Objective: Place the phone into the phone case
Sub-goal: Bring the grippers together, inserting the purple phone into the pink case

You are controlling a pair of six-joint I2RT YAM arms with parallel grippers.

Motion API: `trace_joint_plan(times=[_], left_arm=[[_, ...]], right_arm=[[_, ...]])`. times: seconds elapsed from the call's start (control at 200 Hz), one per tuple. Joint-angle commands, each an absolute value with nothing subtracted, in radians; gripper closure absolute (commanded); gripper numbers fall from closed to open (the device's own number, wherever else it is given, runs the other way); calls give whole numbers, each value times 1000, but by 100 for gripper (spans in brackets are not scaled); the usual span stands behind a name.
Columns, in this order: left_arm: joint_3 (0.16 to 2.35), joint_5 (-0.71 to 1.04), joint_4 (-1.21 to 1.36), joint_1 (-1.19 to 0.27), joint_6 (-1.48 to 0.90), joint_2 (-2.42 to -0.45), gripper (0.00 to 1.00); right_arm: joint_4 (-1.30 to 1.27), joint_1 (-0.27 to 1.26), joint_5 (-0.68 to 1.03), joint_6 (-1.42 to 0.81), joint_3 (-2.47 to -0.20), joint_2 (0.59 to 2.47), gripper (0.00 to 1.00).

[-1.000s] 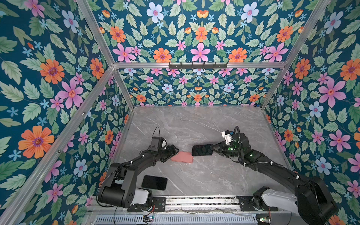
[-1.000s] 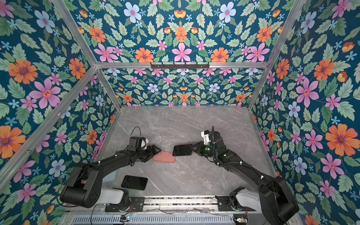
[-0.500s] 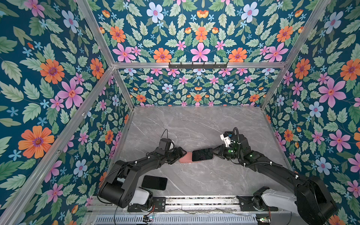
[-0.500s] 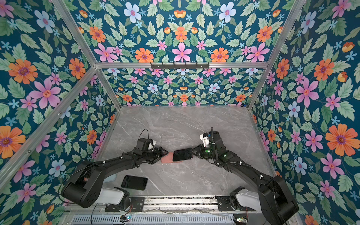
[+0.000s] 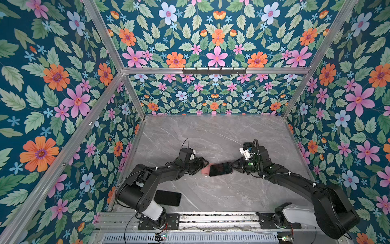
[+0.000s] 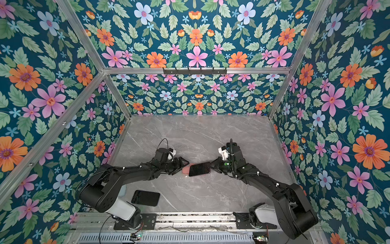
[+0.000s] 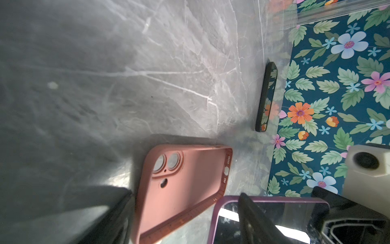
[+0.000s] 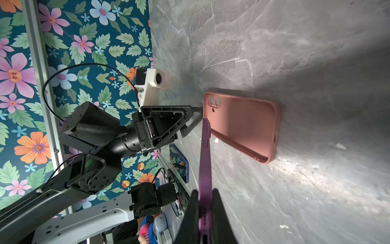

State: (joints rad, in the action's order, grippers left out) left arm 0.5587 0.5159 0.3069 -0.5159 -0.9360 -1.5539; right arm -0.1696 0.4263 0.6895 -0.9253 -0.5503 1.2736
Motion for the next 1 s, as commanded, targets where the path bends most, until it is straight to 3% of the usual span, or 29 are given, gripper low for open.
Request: trace_joint_plan(times=[0.0, 1.0], left_arm=[[545, 487, 189, -515, -929, -1537, 21], [497, 577, 295, -454, -925, -1519, 22]], right_arm=[[-253, 426, 721, -946, -564, 1298, 100], [-498, 426, 786, -1009, -626, 1596, 100]])
